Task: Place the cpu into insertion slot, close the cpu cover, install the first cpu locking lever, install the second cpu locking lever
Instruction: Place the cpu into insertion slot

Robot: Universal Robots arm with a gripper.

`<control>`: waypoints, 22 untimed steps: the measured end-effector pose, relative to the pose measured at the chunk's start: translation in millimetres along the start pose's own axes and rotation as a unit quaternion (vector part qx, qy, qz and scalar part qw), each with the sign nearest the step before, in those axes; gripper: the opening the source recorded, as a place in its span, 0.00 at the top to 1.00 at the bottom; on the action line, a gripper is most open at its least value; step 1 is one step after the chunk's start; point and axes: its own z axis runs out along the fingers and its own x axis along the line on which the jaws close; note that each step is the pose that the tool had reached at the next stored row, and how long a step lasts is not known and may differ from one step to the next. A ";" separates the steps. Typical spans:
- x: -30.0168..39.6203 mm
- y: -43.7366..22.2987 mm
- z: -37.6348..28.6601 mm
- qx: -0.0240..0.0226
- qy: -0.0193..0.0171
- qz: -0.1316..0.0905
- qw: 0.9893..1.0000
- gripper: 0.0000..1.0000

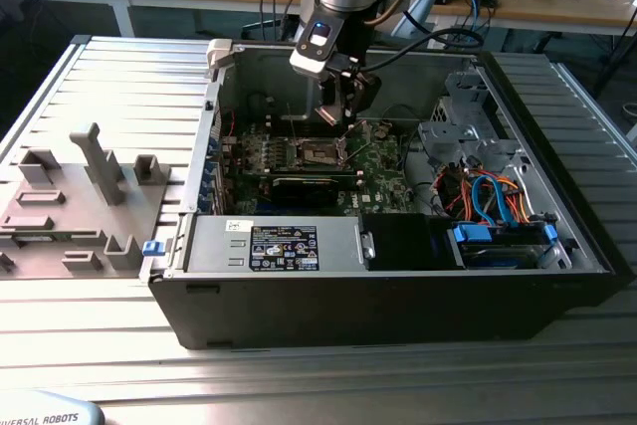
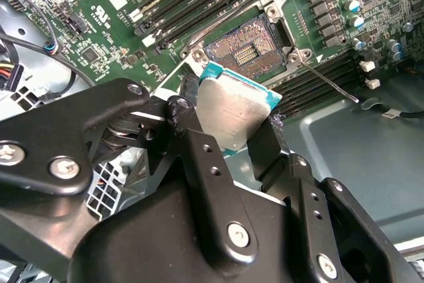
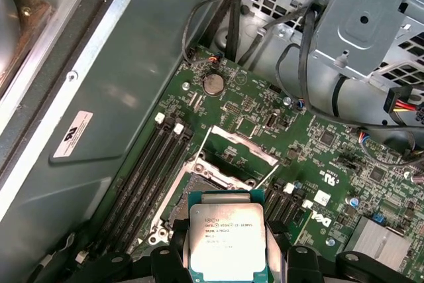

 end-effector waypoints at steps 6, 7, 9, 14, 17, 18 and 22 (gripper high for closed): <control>0.0 0.0 0.1 0.000 0.000 0.002 1.000 0.46; 0.0 0.0 0.2 0.000 0.000 0.002 1.000 0.46; 0.0 0.0 0.2 0.000 0.000 0.002 1.000 0.46; 0.0 0.0 0.3 0.000 0.000 0.004 1.000 0.46; 0.0 0.0 0.4 0.000 0.000 0.005 1.000 0.46; 0.0 0.0 0.4 0.000 0.000 0.005 1.000 0.46; 0.0 0.0 0.5 0.000 0.000 0.006 1.000 0.46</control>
